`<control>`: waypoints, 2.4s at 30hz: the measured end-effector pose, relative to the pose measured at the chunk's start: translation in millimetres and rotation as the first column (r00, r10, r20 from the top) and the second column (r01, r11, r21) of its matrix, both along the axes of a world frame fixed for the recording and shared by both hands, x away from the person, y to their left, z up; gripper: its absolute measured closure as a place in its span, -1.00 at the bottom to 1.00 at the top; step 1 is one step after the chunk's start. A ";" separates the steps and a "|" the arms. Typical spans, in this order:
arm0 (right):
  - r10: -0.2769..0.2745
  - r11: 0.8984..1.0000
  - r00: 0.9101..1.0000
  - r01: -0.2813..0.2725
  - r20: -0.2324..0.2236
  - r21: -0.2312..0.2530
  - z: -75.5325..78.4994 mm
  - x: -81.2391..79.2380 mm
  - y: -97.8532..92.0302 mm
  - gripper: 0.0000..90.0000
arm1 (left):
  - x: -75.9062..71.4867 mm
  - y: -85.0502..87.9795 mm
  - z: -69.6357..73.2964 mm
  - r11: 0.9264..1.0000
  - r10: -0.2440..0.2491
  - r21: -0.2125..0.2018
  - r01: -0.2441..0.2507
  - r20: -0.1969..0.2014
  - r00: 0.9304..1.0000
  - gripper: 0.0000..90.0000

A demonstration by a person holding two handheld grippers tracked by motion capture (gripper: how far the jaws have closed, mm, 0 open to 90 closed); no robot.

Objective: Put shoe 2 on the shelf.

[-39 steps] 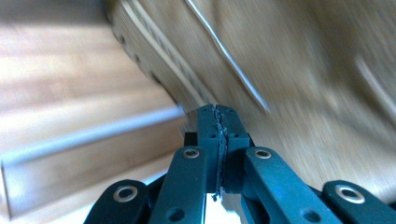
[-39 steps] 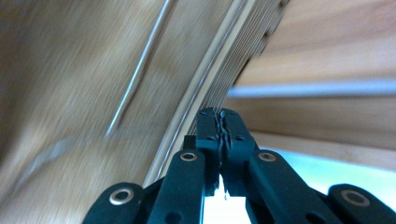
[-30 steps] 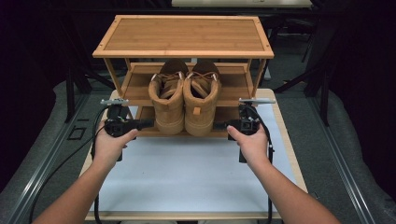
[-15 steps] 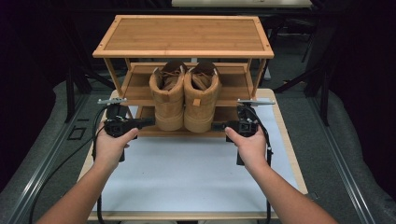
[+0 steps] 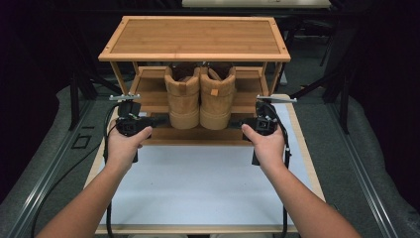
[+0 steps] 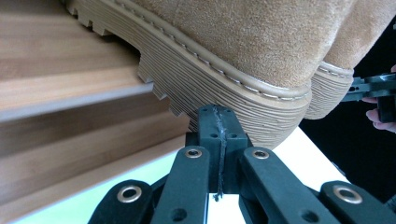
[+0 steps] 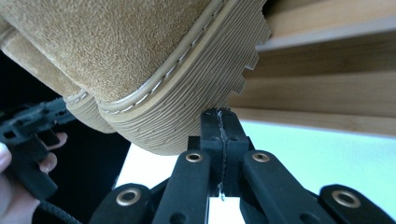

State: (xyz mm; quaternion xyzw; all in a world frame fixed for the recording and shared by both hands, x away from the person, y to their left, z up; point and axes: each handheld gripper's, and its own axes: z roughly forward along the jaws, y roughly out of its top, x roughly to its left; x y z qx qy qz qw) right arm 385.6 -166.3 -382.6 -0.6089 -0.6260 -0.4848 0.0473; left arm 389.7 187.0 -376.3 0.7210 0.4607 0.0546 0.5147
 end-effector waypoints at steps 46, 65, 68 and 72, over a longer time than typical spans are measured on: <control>-0.056 0.998 0.998 0.056 0.002 -0.026 -7.5 40.2 3.2 1.00 | 35.7 -4.8 -3.8 0.997 0.068 0.022 -0.068 -0.013 0.998 1.00; 0.016 0.991 0.997 -0.006 0.081 -0.132 2.5 1.4 -16.5 0.95 | -0.5 41.0 -5.9 0.996 0.054 0.077 -0.055 0.007 0.999 0.86; 0.015 0.990 0.995 -0.001 0.095 -0.142 -1.9 -11.8 -28.3 0.93 | -13.1 51.4 -18.3 0.993 0.048 0.111 -0.049 0.007 0.999 0.83; -0.011 0.989 0.995 0.026 0.099 -0.148 -14.4 -28.1 -45.6 0.92 | -32.1 64.8 -43.5 0.989 0.060 0.132 -0.060 0.009 0.998 0.80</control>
